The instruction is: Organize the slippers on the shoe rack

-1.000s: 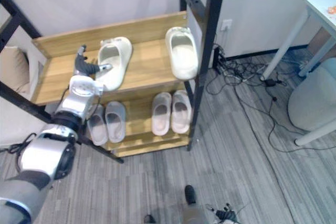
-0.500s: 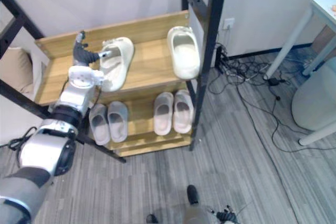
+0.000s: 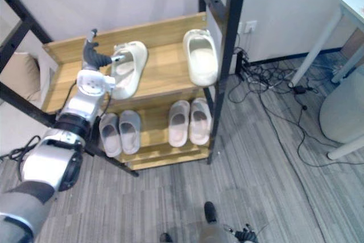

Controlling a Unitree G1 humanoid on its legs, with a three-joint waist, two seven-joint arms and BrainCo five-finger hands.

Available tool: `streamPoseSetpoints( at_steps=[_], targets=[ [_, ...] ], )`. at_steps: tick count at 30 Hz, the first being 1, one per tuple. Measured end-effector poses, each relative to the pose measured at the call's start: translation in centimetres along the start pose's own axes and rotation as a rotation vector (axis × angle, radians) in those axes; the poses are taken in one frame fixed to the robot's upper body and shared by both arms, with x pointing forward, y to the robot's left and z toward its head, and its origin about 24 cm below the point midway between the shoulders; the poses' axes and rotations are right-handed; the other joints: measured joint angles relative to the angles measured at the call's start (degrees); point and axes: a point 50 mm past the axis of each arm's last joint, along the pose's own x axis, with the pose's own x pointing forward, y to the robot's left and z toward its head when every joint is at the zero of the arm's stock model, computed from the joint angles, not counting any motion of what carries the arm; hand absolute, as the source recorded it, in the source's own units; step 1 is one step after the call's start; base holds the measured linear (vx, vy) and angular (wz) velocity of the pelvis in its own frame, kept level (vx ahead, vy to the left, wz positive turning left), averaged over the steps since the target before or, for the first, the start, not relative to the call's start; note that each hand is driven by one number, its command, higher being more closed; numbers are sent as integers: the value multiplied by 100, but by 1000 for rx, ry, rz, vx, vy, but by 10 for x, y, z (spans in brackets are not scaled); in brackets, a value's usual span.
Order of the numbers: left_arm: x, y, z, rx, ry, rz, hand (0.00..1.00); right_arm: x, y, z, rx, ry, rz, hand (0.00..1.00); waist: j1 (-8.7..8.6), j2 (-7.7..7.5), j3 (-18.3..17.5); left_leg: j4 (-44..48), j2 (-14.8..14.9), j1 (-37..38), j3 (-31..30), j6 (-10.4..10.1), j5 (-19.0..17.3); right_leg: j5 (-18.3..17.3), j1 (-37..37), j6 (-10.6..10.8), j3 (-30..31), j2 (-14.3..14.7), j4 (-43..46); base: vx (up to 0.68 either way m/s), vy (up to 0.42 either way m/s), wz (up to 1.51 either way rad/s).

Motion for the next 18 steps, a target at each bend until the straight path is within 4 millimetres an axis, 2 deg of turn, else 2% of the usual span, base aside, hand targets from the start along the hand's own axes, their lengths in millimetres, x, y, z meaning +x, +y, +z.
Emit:
streamPoseSetpoints(
  at_steps=[4, 10, 18],
  targets=[
    [2, 2, -4, 26, 19, -10, 0, 0, 0, -1, 1, 2, 2, 0, -1, 17, -10, 0, -7, -50, 38, 0, 0, 6, -63, 7, 34, -1, 0, -1, -4, -2],
    [7, 11, 1, 55, 13, 11, 0, 0, -1, -1, 1, -1, 1, 0, -27, 58, 3, -4, -18, -126, 89, 1, -1, 22, -177, 10, 111, 5, 1, 8, -9, -6],
    [9, 12, 2, 71, 23, 16, 0, 0, 0, 2, 2, -7, 2, 0, -75, 90, 5, 1, -27, -296, 105, 2, 0, 50, -353, 11, 136, 2, 1, 1, -2, 0]
  ],
)
